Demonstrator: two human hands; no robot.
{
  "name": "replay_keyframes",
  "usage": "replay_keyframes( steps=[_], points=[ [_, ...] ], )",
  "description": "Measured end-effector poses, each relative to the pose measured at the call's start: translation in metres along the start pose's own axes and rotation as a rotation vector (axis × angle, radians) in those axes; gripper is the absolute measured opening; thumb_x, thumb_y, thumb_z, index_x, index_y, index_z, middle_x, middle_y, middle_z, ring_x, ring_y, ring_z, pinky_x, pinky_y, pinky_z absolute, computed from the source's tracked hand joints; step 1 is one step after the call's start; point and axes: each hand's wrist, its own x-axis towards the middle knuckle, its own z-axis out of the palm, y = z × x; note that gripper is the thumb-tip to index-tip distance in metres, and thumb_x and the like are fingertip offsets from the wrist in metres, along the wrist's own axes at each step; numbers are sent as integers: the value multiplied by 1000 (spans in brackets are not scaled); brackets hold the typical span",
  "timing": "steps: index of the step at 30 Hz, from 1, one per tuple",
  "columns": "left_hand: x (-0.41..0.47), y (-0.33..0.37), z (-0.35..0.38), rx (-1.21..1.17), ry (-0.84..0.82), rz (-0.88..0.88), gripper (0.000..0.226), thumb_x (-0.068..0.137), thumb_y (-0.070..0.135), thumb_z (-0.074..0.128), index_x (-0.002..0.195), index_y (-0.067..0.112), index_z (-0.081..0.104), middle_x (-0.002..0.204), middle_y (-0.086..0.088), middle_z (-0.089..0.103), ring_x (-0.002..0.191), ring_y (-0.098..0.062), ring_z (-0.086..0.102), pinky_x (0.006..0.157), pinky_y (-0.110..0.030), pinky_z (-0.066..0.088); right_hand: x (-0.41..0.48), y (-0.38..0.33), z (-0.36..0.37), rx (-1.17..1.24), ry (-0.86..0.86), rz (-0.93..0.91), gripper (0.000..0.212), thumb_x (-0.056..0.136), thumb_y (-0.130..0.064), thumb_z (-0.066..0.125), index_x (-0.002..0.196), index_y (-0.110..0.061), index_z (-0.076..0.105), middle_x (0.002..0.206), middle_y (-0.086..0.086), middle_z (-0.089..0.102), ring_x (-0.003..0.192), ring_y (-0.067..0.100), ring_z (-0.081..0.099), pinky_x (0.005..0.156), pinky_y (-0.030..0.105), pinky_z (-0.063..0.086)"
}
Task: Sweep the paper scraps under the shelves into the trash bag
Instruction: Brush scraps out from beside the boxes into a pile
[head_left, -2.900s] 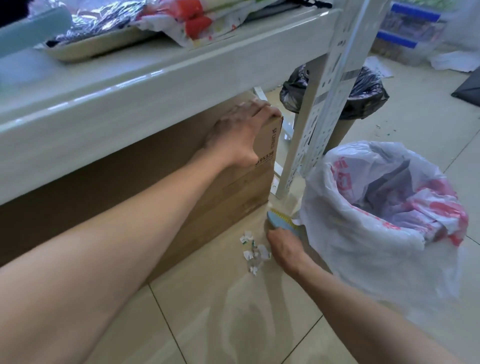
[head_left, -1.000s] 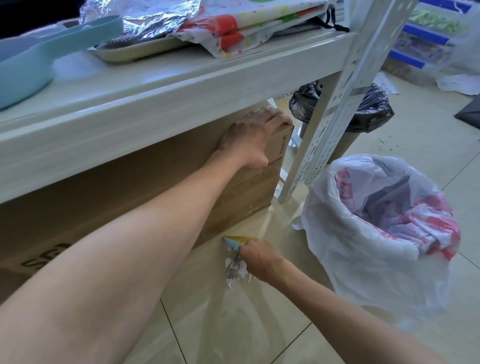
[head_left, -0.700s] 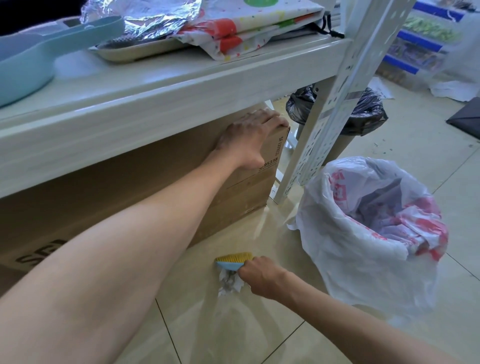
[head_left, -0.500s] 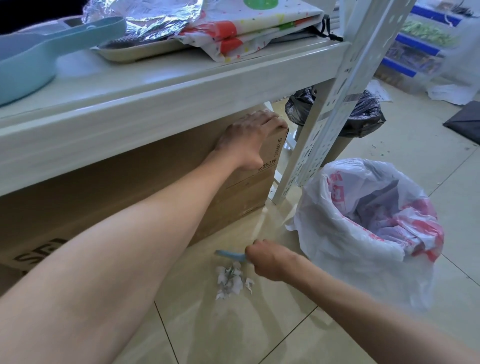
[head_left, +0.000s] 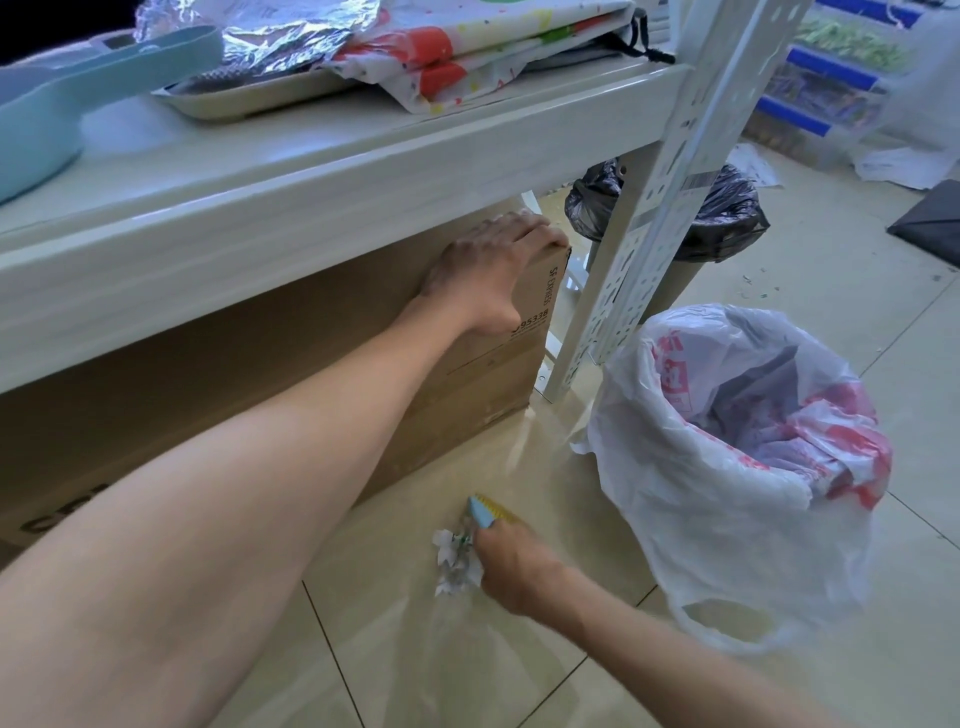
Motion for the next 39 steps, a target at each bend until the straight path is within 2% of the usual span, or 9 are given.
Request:
replay_keyframes(
  steps=[6, 8, 10, 14, 20, 23, 28, 35, 39],
  points=[
    [3, 1, 3, 34, 0, 2, 87, 69, 18, 77, 142, 38, 34, 155, 10, 29, 142, -21, 32, 110, -42, 35, -8, -12, -33, 116, -43, 74, 22, 86, -5, 54, 107, 3, 55, 112, 24, 57, 99, 41, 61, 74, 40, 50],
    [4, 0, 5, 42, 10, 5, 88, 68, 19, 78, 142, 39, 34, 155, 11, 30, 142, -20, 32, 109, -42, 35, -1, 7, -59, 203, -3, 168, 1, 84, 0, 48, 85, -1, 48, 91, 19, 57, 78, 38, 66, 55, 35, 52],
    [5, -2, 6, 52, 30, 10, 89, 67, 20, 79, 141, 39, 35, 155, 12, 30, 142, -20, 32, 109, -42, 36, 10, 33, -80, 271, 123, 270, 15, 82, 2, 43, 70, -6, 39, 71, 11, 50, 70, 37, 67, 43, 31, 50],
    [7, -4, 10, 99, 47, 23, 93, 65, 22, 81, 142, 42, 32, 157, 14, 27, 145, -17, 26, 107, -38, 29, 32, 78, -96, 382, 394, 374, 10, 83, -3, 46, 90, -2, 54, 90, 16, 58, 83, 38, 64, 67, 44, 56],
    [6, -6, 9, 127, 37, 1, 96, 62, 30, 83, 140, 45, 30, 153, 15, 27, 144, -18, 28, 103, -49, 39, 67, 106, -93, 400, 636, 394, 17, 82, -3, 52, 95, 1, 62, 87, 20, 65, 77, 38, 64, 54, 31, 39],
    [7, -7, 11, 125, 41, -6, 95, 62, 31, 83, 140, 48, 30, 152, 18, 27, 144, -16, 27, 103, -47, 40, 85, 108, -96, 362, 633, 335, 20, 84, 3, 46, 97, 1, 61, 91, 20, 64, 81, 39, 63, 60, 39, 49],
    [7, -9, 13, 125, 53, 10, 96, 61, 32, 84, 139, 49, 30, 151, 19, 28, 144, -15, 27, 104, -44, 36, 105, 111, -81, 369, 627, 260, 24, 86, 9, 37, 95, 0, 57, 96, 22, 61, 88, 40, 61, 64, 40, 44],
    [8, -6, 12, 132, 59, 8, 96, 61, 34, 83, 139, 48, 30, 152, 18, 29, 144, -16, 28, 103, -46, 37, 97, 120, -49, 609, 600, 412, 7, 79, -8, 47, 84, -10, 51, 91, 17, 60, 86, 36, 60, 62, 30, 37],
    [7, -5, 12, 153, 68, 3, 97, 61, 35, 84, 140, 49, 29, 152, 19, 27, 143, -16, 29, 101, -48, 41, 71, 121, -28, 529, 560, 445, 18, 80, -15, 52, 96, -8, 56, 100, 17, 61, 93, 37, 60, 66, 31, 37]
  ],
)
